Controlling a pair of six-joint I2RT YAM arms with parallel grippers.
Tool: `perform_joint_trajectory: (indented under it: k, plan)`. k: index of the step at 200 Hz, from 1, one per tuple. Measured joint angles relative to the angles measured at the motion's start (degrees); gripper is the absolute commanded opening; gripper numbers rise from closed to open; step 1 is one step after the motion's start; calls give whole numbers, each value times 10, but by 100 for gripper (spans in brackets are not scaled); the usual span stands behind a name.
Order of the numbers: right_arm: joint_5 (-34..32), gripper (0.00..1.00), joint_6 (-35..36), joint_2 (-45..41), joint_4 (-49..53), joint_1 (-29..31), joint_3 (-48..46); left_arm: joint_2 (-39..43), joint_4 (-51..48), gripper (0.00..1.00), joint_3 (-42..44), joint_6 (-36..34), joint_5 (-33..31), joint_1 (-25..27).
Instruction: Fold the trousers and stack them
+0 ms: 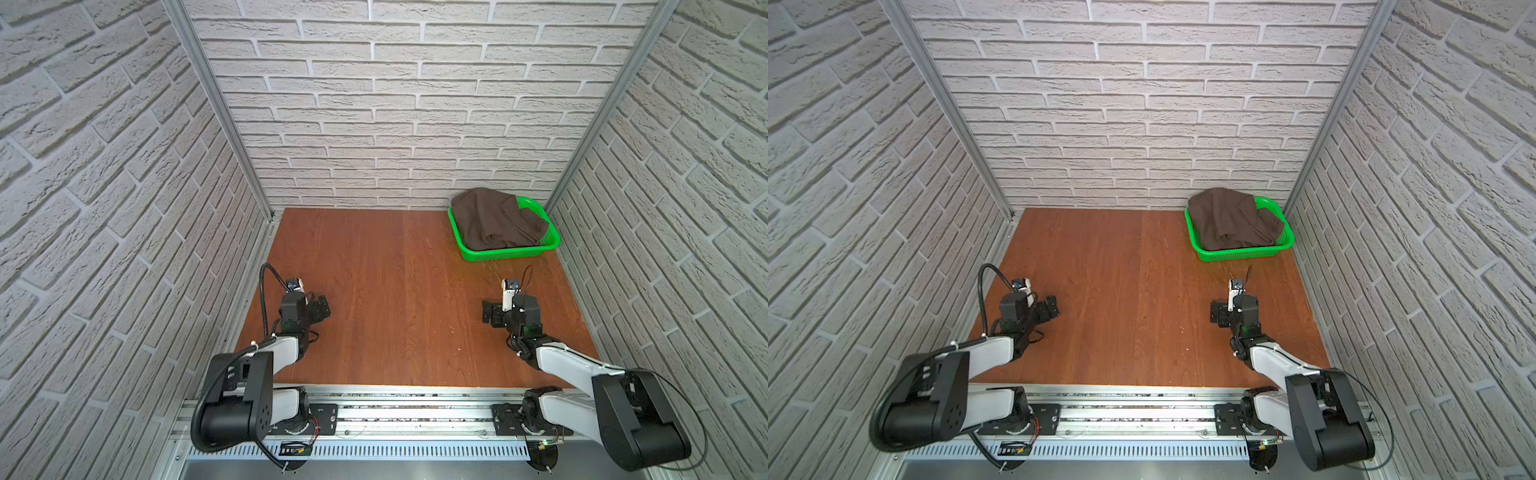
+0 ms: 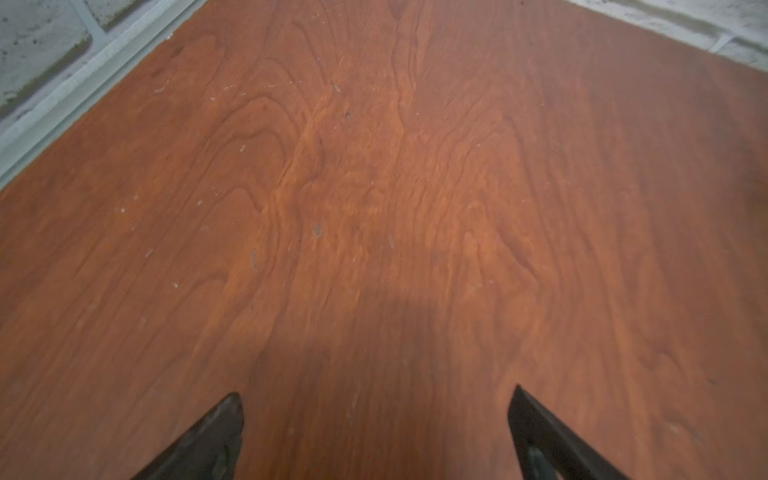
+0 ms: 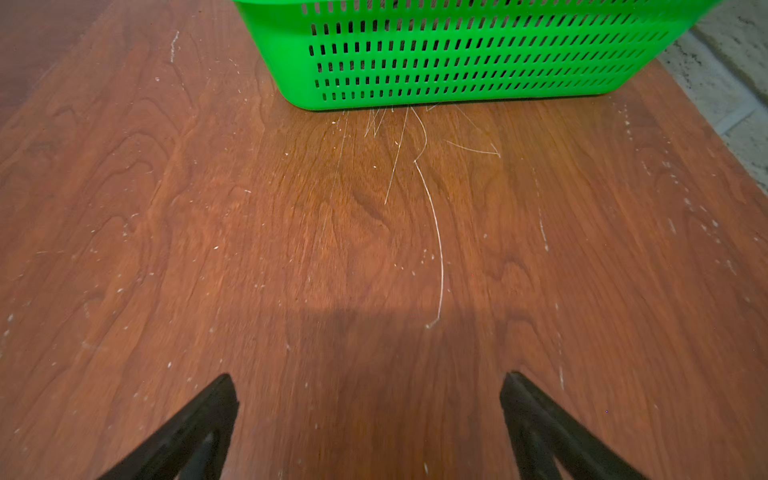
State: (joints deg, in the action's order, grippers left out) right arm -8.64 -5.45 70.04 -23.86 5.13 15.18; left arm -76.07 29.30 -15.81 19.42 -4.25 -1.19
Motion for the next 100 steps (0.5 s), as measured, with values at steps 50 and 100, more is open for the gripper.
perform_joint_trajectory:
  k: [50,100]
  plan:
    - [-23,100,12,104,-87,0,33,-109,99,98,-35,-64,-13,-11]
    - [-37,100,18,127,-141,-1,44,-133,158,98,-45,-99,-21,-14]
